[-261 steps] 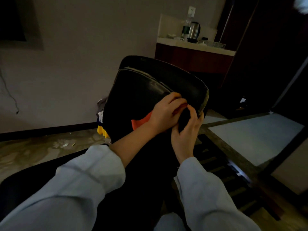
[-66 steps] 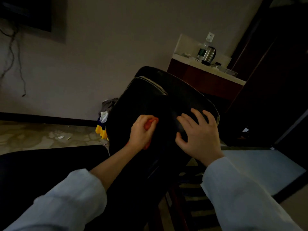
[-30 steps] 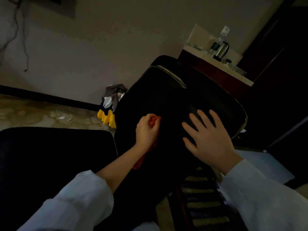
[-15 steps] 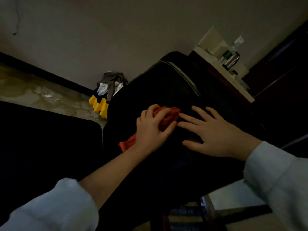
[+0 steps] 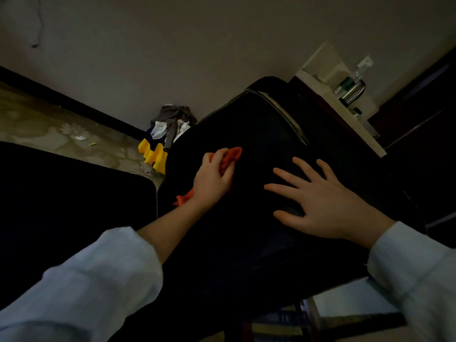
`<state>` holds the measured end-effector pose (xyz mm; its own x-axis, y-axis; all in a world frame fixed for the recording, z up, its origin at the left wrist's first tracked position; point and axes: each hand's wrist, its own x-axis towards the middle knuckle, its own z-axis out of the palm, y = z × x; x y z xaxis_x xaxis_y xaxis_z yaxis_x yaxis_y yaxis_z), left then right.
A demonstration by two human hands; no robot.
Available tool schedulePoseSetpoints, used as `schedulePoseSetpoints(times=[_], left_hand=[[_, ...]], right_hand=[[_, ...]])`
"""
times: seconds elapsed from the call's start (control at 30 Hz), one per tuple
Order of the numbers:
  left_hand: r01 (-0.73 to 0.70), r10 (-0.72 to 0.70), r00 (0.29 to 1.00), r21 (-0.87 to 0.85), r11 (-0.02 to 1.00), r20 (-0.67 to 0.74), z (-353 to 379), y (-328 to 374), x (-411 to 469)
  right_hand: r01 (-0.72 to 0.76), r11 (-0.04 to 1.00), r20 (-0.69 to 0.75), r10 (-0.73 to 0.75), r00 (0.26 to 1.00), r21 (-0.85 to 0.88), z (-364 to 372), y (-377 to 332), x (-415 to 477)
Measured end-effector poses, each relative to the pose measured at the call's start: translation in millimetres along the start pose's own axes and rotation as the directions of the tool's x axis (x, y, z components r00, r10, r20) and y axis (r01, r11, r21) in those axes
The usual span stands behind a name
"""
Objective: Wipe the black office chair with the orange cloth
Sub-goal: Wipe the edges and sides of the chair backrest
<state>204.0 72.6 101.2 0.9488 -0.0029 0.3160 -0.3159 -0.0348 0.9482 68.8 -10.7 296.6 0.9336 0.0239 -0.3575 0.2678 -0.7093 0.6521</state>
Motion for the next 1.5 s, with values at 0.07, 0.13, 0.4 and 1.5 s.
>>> schedulePoseSetpoints(times=[0.07,0.13,0.4,1.5], left_hand=[[-0.003,0.003,1.0,0.005,1.0,-0.018,-3.7,-4.3,-24.8],[-0.036,0.036,0.999,0.001,0.999,-0.033,-7.6,-6.1,-53.2],[-0.286,0.296,0.952,-0.122,0.95,0.073,15.1,73.3,-30.4],[-0.036,0.037,0.998,0.02,0.999,-0.048,12.6,30.3,28.7]], right_hand=[[-0.005,1.0,-0.003,0.005,1.0,0.005,-1.2,-2.5,-1.3],[-0.014,1.0,-0.006,0.014,1.0,0.0,-0.4,-2.6,-1.9],[-0.128,0.991,-0.106,0.13,0.986,0.027,7.4,-1.0,0.2],[-0.094,0.991,-0.101,0.104,0.989,0.097,6.9,-1.8,6.3]])
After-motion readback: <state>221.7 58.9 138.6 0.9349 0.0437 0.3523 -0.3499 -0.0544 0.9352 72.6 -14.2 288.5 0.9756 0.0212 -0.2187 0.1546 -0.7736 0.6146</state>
